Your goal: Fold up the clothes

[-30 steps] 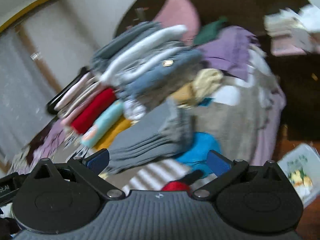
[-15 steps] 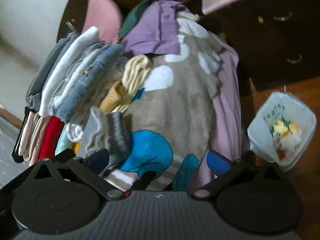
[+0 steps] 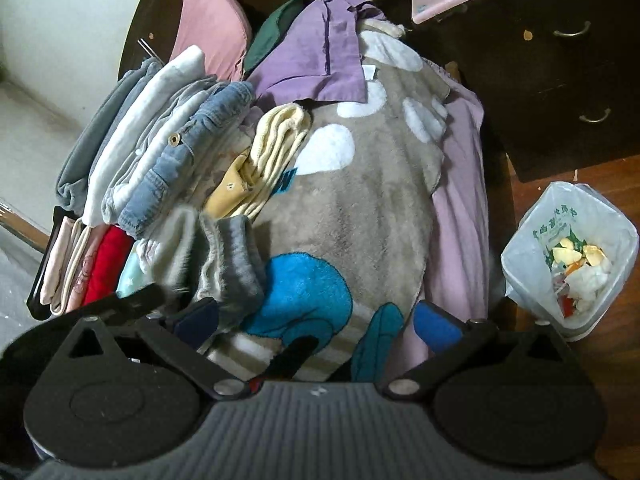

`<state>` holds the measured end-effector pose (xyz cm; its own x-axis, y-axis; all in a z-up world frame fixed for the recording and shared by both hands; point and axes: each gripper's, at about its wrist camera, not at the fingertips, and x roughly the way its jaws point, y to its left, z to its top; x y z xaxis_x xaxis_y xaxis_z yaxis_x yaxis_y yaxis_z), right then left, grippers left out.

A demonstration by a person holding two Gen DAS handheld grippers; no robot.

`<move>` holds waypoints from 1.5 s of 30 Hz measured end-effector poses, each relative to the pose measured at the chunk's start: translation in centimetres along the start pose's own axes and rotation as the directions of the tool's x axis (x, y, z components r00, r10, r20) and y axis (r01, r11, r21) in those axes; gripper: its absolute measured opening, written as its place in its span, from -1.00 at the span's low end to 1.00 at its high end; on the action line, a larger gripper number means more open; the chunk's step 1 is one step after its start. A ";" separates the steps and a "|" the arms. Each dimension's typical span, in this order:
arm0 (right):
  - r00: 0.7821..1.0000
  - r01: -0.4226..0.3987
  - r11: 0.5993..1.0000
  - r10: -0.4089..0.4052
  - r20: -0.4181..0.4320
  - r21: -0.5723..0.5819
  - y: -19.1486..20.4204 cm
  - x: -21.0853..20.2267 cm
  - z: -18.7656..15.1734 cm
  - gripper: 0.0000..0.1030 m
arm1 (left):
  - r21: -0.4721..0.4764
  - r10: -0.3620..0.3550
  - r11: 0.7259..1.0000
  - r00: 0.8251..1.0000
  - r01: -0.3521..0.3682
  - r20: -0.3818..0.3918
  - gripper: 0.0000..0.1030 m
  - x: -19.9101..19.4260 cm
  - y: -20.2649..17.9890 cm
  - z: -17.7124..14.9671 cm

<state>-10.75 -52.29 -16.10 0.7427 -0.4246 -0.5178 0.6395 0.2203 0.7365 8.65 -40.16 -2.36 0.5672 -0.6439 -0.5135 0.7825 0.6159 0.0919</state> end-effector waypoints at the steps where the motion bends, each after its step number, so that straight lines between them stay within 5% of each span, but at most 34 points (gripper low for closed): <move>1: 1.000 -0.002 1.000 0.002 -0.002 -0.003 0.1 0.0 -0.1 0.99 | -0.025 0.013 1.000 1.000 -0.013 0.013 -0.82 -0.8 0.8 0.0; 10: 0.998 -0.049 0.997 0.046 -0.049 -0.065 2.4 0.1 -1.9 1.00 | -0.258 0.252 0.941 0.963 -0.220 0.098 -0.86 -8.9 10.9 -0.9; 20: 0.992 -0.095 0.973 0.075 -0.099 -0.209 6.4 0.4 -5.1 1.00 | -0.419 0.462 0.823 0.881 -0.384 0.099 -0.87 -16.0 19.5 -4.0; 26: 0.990 -0.115 0.950 0.084 -0.116 -0.289 8.5 0.4 -7.0 1.00 | -0.436 0.541 0.774 0.837 -0.459 0.081 -0.87 -18.7 23.2 -5.7; 36: 0.957 -0.229 0.912 0.147 -0.250 -0.340 11.6 1.2 -10.6 0.99 | -0.444 0.692 0.634 0.721 -0.633 -0.040 -0.87 -23.9 30.9 -11.4; 45: 0.927 -0.292 0.870 0.156 -0.340 -0.398 14.5 1.6 -14.7 1.00 | -0.453 0.800 0.450 0.573 -0.769 -0.178 -0.87 -29.7 38.1 -17.8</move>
<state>2.65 -36.90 -12.66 0.8558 -0.0611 -0.5137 0.4187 0.6649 0.6186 17.00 10.50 1.21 0.9054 0.2046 -0.3720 -0.2006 0.9784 0.0500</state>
